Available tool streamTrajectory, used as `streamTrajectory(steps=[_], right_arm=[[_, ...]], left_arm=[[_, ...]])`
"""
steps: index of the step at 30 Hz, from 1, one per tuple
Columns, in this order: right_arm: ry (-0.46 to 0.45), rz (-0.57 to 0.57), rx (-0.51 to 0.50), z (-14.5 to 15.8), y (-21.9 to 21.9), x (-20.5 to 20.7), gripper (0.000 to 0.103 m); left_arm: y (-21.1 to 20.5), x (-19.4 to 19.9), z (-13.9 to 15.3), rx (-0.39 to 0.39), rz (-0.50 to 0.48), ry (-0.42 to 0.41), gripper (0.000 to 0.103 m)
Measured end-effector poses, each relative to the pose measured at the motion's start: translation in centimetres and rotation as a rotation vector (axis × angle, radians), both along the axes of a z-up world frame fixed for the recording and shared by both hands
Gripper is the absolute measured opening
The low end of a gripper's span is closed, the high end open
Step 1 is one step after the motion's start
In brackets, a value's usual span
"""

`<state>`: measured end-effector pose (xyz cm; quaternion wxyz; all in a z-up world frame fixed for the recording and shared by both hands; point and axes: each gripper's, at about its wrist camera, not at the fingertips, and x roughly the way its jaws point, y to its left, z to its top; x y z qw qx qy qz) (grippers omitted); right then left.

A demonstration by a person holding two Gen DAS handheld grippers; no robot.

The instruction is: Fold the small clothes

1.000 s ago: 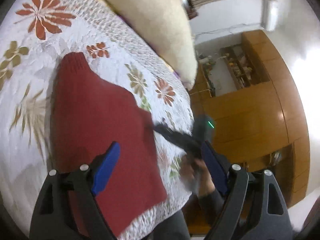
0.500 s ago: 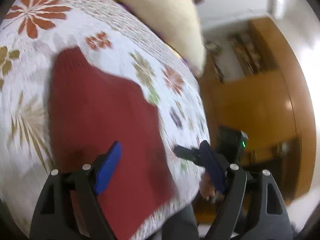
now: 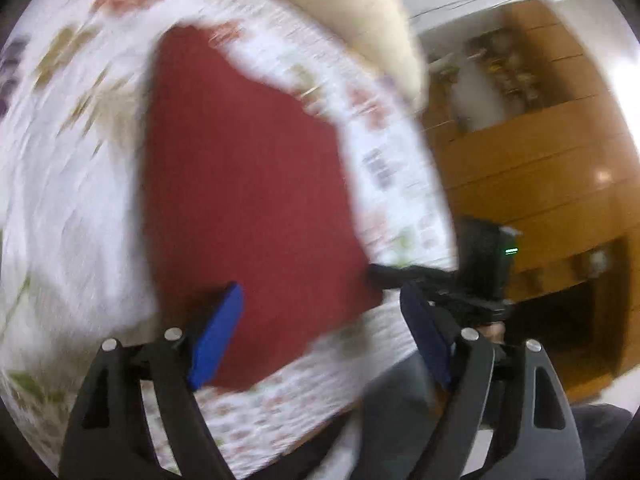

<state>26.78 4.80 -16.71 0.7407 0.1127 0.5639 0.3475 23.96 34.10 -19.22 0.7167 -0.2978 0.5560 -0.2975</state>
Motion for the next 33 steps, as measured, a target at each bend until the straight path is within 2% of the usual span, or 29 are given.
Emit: streamTrajectory(steps=[2, 4, 5, 6, 7, 10, 11, 12, 13, 14, 15, 16, 18, 20, 22, 25, 27, 29, 31, 33], right_arm=[[0.031, -0.02, -0.065, -2.8, -0.4, -1.0, 0.001], [0.05, -0.039, -0.046, -4.3, -0.9, -1.2, 0.0], [0.037, -0.047, -0.031, -3.7, -0.9, -1.7, 0.0], [0.031, -0.047, -0.022, -3.2, -0.9, -1.9, 0.005], [0.023, -0.048, 0.004, -2.2, -0.9, -2.6, 0.016], [0.009, -0.08, 0.022, -0.3, -1.5, -4.2, 0.036], [0.007, -0.1, 0.02, 0.4, -1.7, -5.1, 0.039], [-0.007, -0.116, 0.004, 1.1, -1.9, -6.2, 0.049], [-0.027, -0.132, -0.027, 1.7, -2.3, -7.3, 0.065], [-0.07, -0.162, -0.087, 2.6, -2.4, -8.9, 0.074], [-0.124, -0.196, -0.173, 3.8, -2.3, -10.8, 0.089], [-0.172, -0.218, -0.249, 4.7, -2.1, -12.6, 0.095], [-0.262, -0.233, -0.344, 6.5, -1.4, -15.3, 0.096], [-0.35, -0.286, -0.434, 8.9, -0.9, -18.5, 0.1], [-0.401, -0.335, -0.513, 11.5, -0.2, -20.6, 0.099], [-0.485, -0.346, -0.636, 15.1, 0.9, -22.9, 0.099], [-0.536, -0.37, -0.603, 17.7, 0.7, -24.7, 0.099], [-0.558, -0.384, -0.523, 20.2, 0.2, -26.4, 0.099], [-0.533, -0.4, -0.477, 21.6, -0.1, -27.5, 0.099], [-0.501, -0.405, -0.483, 22.2, 0.1, -28.2, 0.099]], left_arm=[[-0.2, -0.4, -2.6, 0.038, 0.004, 0.025, 0.072], [0.3, -0.7, -2.0, 0.007, 0.053, 0.014, 0.074], [0.5, -0.9, -1.5, -0.007, 0.067, 0.01, 0.082], [0.8, -1.4, -0.6, -0.009, 0.083, 0.001, 0.095], [1.2, -2.2, 0.6, 0.016, 0.11, -0.015, 0.099], [2.1, -5.3, 3.9, 0.089, 0.183, -0.072, 0.1], [2.2, -7.1, 5.5, 0.141, 0.214, -0.116, 0.1], [2.1, -8.4, 6.6, 0.197, 0.234, -0.156, 0.1], [1.9, -10.8, 8.5, 0.29, 0.262, -0.237, 0.1], [1.7, -13.1, 10.0, 0.37, 0.298, -0.32, 0.1], [1.6, -15.3, 11.4, 0.438, 0.337, -0.402, 0.1], [1.6, -18.2, 12.9, 0.512, 0.387, -0.489, 0.1], [0.7, -21.3, 14.8, 0.629, 0.42, -0.532, 0.1], [-0.1, -22.5, 16.4, 0.663, 0.394, -0.475, 0.1], [-0.8, -23.8, 18.2, 0.659, 0.349, -0.417, 0.1], [-1.9, -26.2, 21.9, 0.618, 0.342, -0.462, 0.1], [-2.9, -27.5, 23.7, 0.61, 0.336, -0.493, 0.1], [-4.6, -28.9, 24.8, 0.639, 0.308, -0.462, 0.1], [-5.4, -29.4, 25.2, 0.692, 0.29, -0.412, 0.1], [-5.8, -29.9, 24.9, 0.742, 0.306, -0.367, 0.1]])
